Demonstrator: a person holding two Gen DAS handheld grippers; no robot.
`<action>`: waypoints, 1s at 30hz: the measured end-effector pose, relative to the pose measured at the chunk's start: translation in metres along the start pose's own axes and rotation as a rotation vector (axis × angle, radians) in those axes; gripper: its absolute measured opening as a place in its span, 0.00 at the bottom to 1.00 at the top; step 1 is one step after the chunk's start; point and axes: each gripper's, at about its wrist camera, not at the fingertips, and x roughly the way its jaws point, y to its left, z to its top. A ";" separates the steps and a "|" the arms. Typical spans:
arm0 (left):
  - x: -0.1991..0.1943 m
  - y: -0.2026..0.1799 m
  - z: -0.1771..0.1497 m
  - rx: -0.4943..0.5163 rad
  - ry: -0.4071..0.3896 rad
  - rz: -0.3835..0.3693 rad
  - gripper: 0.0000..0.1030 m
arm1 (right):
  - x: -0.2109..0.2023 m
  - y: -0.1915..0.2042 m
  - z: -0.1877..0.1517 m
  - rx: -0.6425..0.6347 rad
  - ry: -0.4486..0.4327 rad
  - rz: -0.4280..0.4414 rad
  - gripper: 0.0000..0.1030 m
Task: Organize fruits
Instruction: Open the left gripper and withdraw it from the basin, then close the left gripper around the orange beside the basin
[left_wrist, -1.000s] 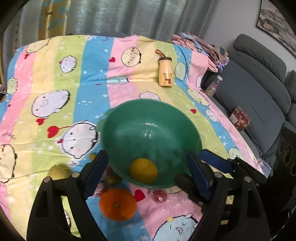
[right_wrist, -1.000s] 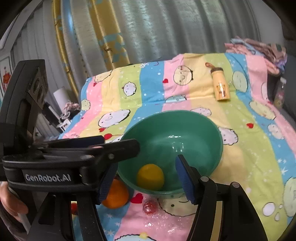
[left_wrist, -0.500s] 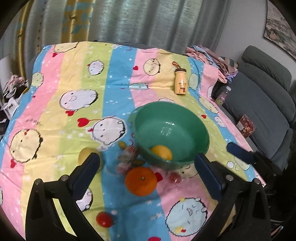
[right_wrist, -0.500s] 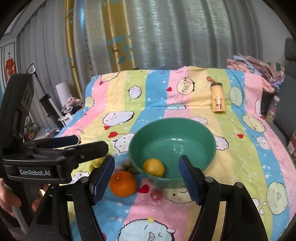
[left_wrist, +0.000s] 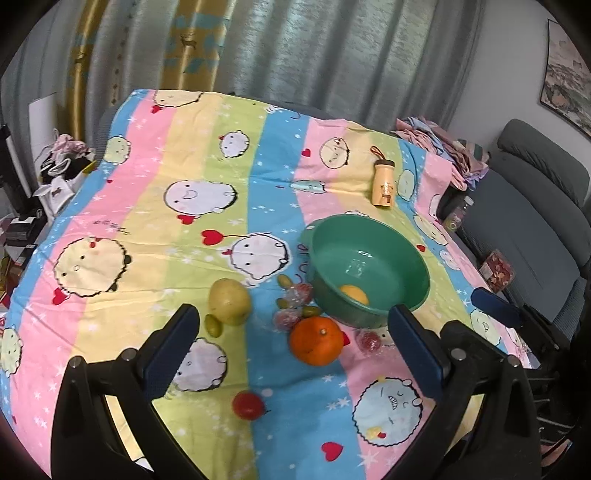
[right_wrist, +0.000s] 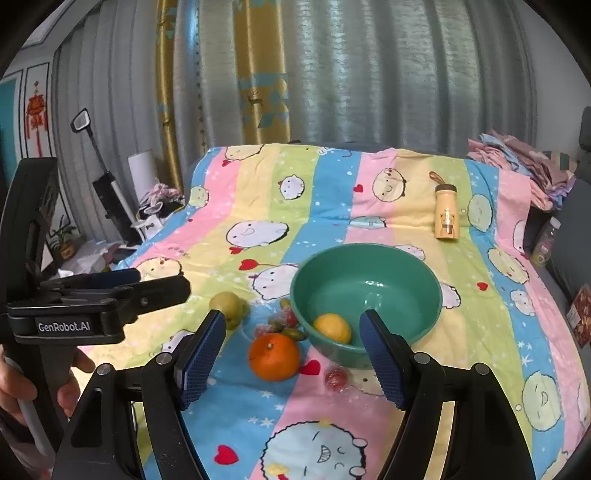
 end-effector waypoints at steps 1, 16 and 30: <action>-0.002 0.002 -0.001 -0.001 -0.001 0.005 0.99 | -0.001 0.002 0.000 -0.006 0.001 0.001 0.73; -0.002 0.032 -0.024 -0.063 0.044 0.021 0.99 | 0.005 0.032 -0.004 -0.059 0.037 0.022 0.74; 0.027 0.045 -0.039 -0.096 0.121 -0.003 0.99 | 0.040 0.029 -0.019 -0.031 0.135 0.063 0.74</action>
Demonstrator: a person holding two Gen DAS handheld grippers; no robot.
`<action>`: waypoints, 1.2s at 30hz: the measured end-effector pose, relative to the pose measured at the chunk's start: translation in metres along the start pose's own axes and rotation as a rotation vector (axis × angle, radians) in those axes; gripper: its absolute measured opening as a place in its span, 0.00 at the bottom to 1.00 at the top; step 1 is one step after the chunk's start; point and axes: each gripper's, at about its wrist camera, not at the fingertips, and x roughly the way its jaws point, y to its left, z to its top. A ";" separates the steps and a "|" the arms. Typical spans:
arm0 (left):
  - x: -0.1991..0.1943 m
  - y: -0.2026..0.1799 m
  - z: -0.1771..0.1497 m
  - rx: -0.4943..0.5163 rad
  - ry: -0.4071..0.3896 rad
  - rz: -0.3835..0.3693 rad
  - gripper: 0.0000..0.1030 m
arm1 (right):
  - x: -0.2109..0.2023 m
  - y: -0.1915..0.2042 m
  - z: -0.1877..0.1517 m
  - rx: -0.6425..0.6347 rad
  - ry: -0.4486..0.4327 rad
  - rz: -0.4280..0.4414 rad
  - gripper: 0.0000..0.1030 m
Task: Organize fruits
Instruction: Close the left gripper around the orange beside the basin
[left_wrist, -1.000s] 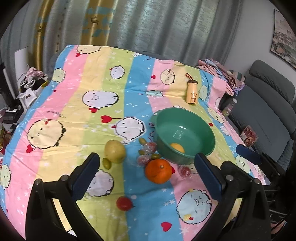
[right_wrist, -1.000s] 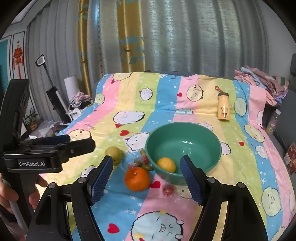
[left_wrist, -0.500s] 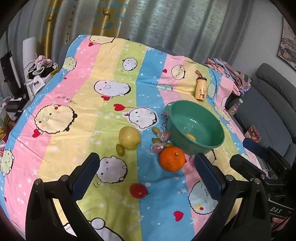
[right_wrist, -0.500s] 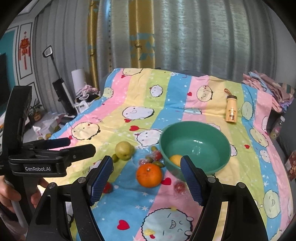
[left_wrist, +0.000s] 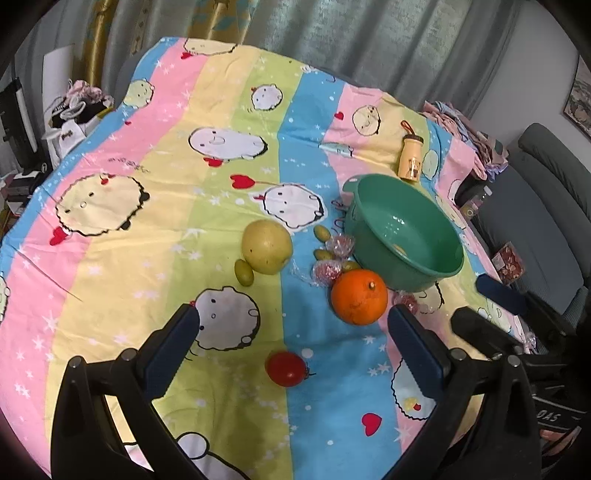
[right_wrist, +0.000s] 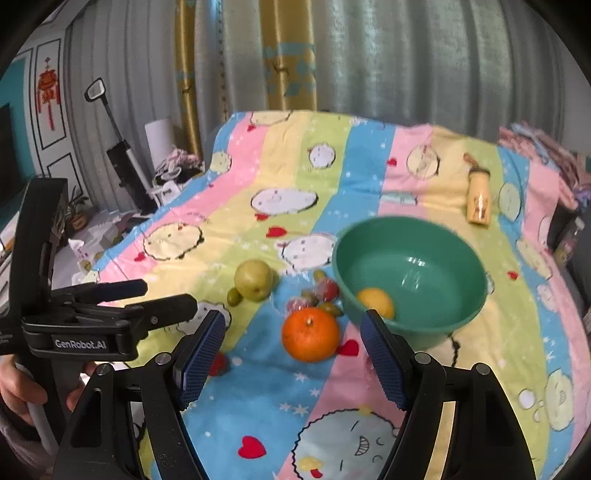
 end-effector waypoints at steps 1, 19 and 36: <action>0.003 0.001 -0.001 0.000 0.007 -0.004 0.99 | 0.004 -0.002 -0.003 0.007 0.012 0.002 0.74; 0.079 -0.024 0.002 0.046 0.172 -0.198 0.99 | 0.086 -0.028 -0.040 0.125 0.161 0.082 0.74; 0.120 -0.041 0.007 0.112 0.251 -0.276 0.76 | 0.113 -0.032 -0.033 0.113 0.153 0.095 0.63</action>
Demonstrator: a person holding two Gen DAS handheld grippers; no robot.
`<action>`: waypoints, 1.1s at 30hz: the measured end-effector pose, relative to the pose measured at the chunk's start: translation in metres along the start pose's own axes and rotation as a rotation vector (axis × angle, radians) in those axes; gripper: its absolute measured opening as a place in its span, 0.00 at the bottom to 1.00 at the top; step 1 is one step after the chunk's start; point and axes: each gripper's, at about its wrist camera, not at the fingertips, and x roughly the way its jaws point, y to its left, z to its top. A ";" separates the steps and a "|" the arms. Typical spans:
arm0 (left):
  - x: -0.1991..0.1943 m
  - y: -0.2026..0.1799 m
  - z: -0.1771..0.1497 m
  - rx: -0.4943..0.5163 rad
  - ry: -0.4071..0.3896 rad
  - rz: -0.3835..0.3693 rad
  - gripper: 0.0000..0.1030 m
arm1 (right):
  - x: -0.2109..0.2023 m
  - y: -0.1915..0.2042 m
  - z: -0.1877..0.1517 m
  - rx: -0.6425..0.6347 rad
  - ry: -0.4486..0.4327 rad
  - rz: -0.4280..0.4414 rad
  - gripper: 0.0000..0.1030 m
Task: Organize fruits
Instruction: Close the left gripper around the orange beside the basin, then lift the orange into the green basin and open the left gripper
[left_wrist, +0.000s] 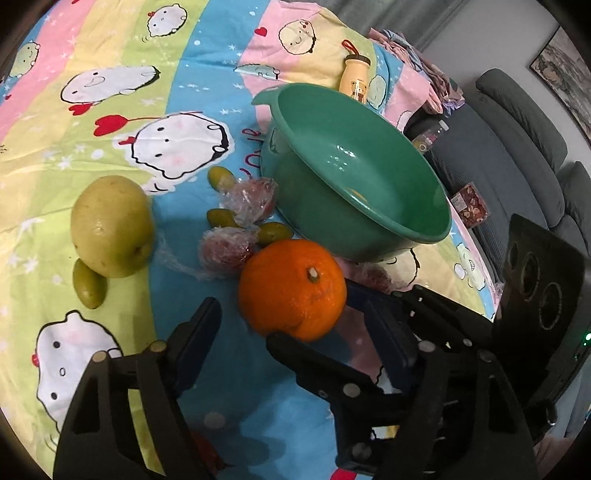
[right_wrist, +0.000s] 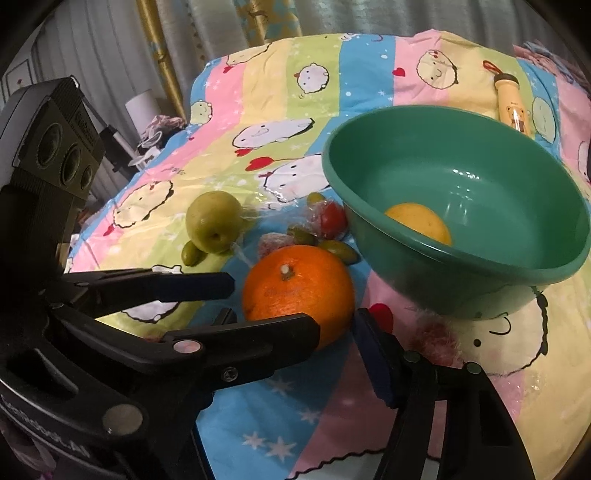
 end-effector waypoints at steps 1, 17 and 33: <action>0.002 0.001 0.000 -0.002 0.002 -0.001 0.76 | 0.002 -0.001 0.000 0.005 0.004 0.011 0.63; -0.007 -0.008 -0.002 0.024 -0.014 0.006 0.62 | -0.009 0.004 -0.001 0.002 -0.030 0.006 0.61; -0.060 -0.045 -0.001 0.061 -0.135 0.008 0.61 | -0.071 0.025 0.008 -0.051 -0.149 0.005 0.61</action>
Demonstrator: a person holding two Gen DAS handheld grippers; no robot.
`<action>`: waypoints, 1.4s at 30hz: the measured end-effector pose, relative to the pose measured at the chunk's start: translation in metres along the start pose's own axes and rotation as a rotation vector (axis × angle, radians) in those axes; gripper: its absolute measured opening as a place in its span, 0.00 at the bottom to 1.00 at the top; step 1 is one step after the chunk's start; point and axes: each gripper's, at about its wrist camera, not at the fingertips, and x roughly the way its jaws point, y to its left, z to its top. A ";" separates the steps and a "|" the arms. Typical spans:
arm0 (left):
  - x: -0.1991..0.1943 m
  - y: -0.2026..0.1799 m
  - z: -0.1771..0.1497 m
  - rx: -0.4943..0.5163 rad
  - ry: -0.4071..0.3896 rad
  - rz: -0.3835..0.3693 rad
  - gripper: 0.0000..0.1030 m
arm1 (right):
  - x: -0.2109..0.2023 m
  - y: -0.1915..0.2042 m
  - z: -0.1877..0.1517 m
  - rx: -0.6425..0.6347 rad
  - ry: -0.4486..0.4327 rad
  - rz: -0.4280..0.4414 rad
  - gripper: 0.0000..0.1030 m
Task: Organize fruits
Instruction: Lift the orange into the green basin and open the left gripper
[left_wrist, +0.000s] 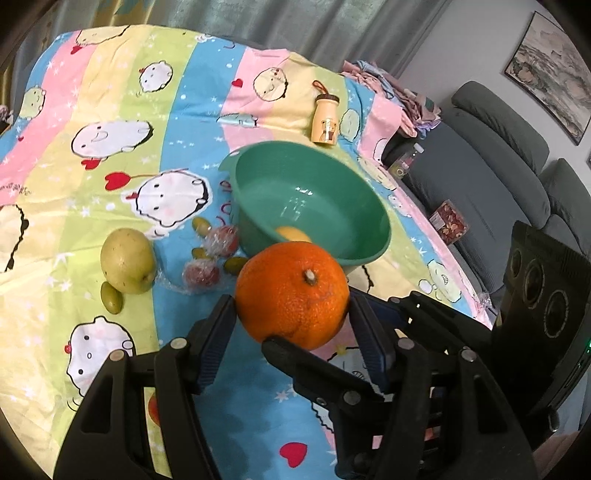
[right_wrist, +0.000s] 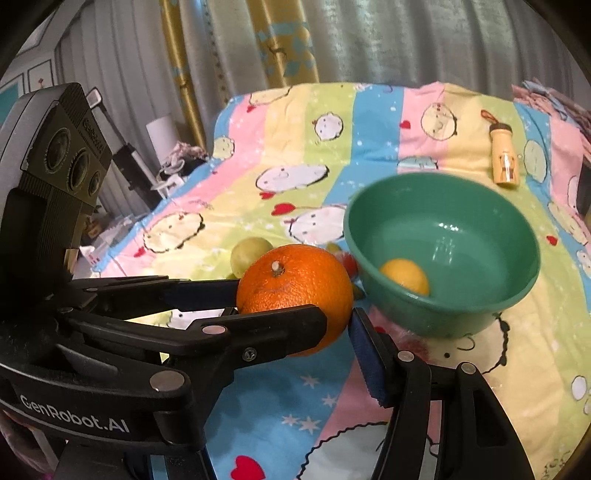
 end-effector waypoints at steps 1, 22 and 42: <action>0.000 -0.003 0.002 0.008 -0.003 0.002 0.61 | -0.002 -0.001 0.001 0.003 -0.006 -0.001 0.61; 0.039 -0.025 0.059 0.076 -0.001 -0.046 0.61 | -0.004 -0.056 0.034 0.081 -0.088 -0.049 0.61; 0.085 -0.010 0.074 -0.021 0.078 -0.057 0.61 | 0.032 -0.087 0.038 0.125 -0.011 -0.078 0.61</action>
